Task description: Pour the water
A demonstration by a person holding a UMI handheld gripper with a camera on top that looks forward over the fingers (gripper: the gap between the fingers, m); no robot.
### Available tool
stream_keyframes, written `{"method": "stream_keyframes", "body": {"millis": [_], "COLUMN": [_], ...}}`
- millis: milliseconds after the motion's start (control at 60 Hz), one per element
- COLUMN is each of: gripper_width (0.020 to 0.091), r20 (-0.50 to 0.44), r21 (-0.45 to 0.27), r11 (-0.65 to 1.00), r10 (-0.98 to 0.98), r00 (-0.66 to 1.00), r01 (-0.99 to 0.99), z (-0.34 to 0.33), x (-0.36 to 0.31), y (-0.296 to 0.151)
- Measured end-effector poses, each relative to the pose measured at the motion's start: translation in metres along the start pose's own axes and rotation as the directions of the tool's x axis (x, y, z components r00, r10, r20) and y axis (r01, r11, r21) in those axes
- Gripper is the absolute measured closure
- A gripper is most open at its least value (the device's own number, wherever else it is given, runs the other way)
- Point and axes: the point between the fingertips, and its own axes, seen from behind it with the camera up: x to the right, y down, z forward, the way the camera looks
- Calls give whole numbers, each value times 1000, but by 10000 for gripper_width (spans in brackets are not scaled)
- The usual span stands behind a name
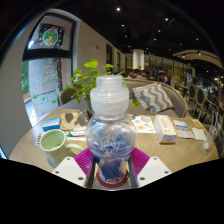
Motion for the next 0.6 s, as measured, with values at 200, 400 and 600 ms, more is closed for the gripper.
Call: {"method": "stream_keyframes", "body": {"millis": [200, 400, 600], "gripper_width": [251, 248, 252], "r20": [-80, -135, -171], "r21": [-118, -170, -160], "r11": [993, 985, 986], "r10": [1, -21, 25], "r00": [997, 991, 985], "r01": [-10, -2, -53], "z": [-36, -132, -232], "x": [7, -17, -53], "y": [11, 2, -16]}}
